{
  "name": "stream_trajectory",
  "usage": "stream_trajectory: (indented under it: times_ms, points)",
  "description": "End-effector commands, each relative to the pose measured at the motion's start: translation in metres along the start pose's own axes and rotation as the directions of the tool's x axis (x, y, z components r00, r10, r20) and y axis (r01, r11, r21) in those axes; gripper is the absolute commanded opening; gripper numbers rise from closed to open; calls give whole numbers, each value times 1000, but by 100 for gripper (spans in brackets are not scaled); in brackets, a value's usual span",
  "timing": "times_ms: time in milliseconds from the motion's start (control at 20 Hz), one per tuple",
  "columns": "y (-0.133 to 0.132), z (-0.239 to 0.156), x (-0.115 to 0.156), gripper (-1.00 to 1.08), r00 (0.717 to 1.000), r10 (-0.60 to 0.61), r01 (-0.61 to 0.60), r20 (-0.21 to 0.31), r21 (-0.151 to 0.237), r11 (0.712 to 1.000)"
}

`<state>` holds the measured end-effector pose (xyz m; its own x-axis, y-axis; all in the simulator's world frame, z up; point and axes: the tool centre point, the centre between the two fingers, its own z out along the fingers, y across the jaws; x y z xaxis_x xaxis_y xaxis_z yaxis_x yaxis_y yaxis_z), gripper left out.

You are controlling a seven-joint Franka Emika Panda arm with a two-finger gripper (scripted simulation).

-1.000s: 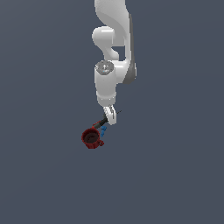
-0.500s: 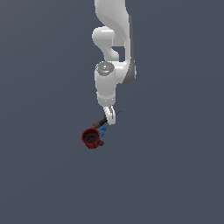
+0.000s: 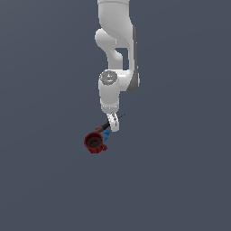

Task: Pick up a designated object from a clutter of objects.

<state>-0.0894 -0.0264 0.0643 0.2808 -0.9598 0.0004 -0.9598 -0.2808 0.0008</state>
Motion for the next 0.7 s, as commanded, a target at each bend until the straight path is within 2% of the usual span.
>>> stream_trajectory:
  times_ms: [0,350,400,650]
  points:
    - [0,10,0,100,1000,1,-1,0,0,1000]
    - [-1,20,0,100,1000,1,-1,0,1,1000]
    - [-1,20,0,-100,1000,1,-1,0,1,1000]
    - [-1,20,0,-100,1000,1,-1,0,1,1000]
